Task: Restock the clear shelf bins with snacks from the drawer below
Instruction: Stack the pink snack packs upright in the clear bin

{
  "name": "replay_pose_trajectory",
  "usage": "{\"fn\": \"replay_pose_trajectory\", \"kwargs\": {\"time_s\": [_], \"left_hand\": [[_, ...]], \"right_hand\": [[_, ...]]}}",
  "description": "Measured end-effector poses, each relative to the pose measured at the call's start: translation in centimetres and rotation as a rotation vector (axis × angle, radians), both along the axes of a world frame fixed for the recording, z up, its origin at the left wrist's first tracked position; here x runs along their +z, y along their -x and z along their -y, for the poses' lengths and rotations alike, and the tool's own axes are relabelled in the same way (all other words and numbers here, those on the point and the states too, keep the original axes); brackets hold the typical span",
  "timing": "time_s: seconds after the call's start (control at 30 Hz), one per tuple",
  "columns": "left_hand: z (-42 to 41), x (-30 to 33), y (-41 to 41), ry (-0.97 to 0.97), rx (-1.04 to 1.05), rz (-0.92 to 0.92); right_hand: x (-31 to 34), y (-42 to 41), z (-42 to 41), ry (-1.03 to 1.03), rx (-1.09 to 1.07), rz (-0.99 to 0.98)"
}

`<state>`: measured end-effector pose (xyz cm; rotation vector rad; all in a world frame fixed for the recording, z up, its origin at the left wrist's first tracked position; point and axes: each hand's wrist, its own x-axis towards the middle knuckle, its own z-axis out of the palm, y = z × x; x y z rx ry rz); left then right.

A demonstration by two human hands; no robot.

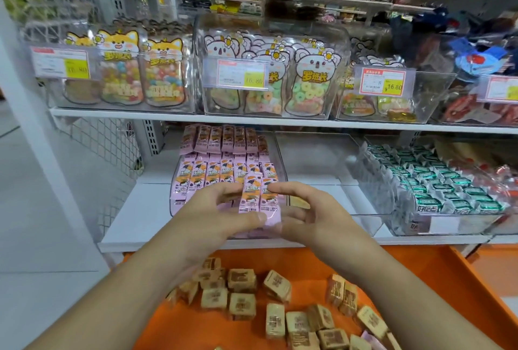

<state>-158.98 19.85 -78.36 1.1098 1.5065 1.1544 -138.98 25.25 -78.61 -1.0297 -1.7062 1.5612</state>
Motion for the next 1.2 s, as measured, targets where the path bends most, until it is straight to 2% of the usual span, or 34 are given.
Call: {"fn": "replay_pose_trajectory", "kwargs": {"time_s": [0.2,0.4,0.5,0.67,0.93,1.2], "left_hand": [[-1.4,0.1,0.2,-0.155,-0.069,-0.264],[-4.6,-0.5,0.7,-0.292,-0.007,-0.575],[-6.0,-0.8,1.1,-0.311,0.031,-0.677],[-7.0,-1.8,1.6,-0.283,0.067,-0.720],[-7.7,-3.1,2.6,-0.328,0.079,-0.694],[-7.8,-3.6,3.0,-0.327,0.059,-0.695]], "right_hand": [[-0.4,0.8,-1.9,-0.029,-0.042,-0.043],[-0.4,1.9,-5.2,-0.166,-0.169,0.008],[-1.2,2.5,-8.8,-0.300,-0.225,0.081],[-2.6,3.2,-14.7,-0.420,-0.285,0.266],[-3.2,5.4,-20.6,-0.465,-0.180,0.302],[-3.2,6.7,-21.2,-0.455,-0.143,0.368]]}}
